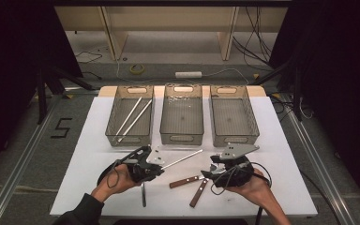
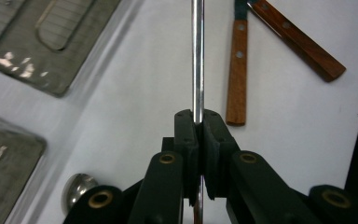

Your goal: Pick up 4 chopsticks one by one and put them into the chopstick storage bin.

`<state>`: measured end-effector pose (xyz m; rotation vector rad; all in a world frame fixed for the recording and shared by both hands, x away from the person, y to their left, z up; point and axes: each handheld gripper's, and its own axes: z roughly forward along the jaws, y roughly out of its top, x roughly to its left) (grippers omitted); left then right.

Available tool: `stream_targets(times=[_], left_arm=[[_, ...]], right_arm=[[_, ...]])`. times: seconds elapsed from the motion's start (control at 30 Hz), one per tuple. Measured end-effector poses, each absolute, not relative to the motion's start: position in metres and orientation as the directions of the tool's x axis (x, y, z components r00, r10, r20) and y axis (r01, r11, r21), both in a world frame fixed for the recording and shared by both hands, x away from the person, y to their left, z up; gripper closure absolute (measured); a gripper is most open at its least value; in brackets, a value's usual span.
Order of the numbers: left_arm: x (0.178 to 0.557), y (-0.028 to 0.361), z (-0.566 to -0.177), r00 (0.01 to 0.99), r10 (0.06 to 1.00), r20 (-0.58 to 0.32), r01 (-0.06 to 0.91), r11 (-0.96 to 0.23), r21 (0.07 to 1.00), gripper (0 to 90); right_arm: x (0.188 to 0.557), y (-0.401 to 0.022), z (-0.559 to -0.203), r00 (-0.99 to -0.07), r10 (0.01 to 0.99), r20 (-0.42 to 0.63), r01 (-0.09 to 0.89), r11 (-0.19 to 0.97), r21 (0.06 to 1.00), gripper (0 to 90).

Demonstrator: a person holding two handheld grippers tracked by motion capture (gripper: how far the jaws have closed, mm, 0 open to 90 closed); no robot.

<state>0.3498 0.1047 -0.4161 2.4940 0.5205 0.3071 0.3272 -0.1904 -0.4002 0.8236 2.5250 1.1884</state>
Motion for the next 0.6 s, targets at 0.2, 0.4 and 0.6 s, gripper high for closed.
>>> stream_targets(times=[0.2,0.4,0.6], left_arm=[[0.356,0.114,-0.412,0.856,0.507,0.099,0.351,-0.711,0.609,85.3],[0.362,0.125,-0.406,0.808,0.584,0.08,0.403,-0.647,0.648,85.3],[0.371,0.139,-0.399,0.756,0.652,0.06,0.444,-0.578,0.685,85.3]], right_arm=[[0.325,-0.2,-0.405,-0.789,0.613,0.031,0.404,0.481,0.778,37.7],[0.323,-0.21,-0.41,-0.765,0.643,0.037,0.415,0.448,0.791,36.3],[0.32,-0.22,-0.414,-0.744,0.667,0.045,0.434,0.43,0.792,34.9]])
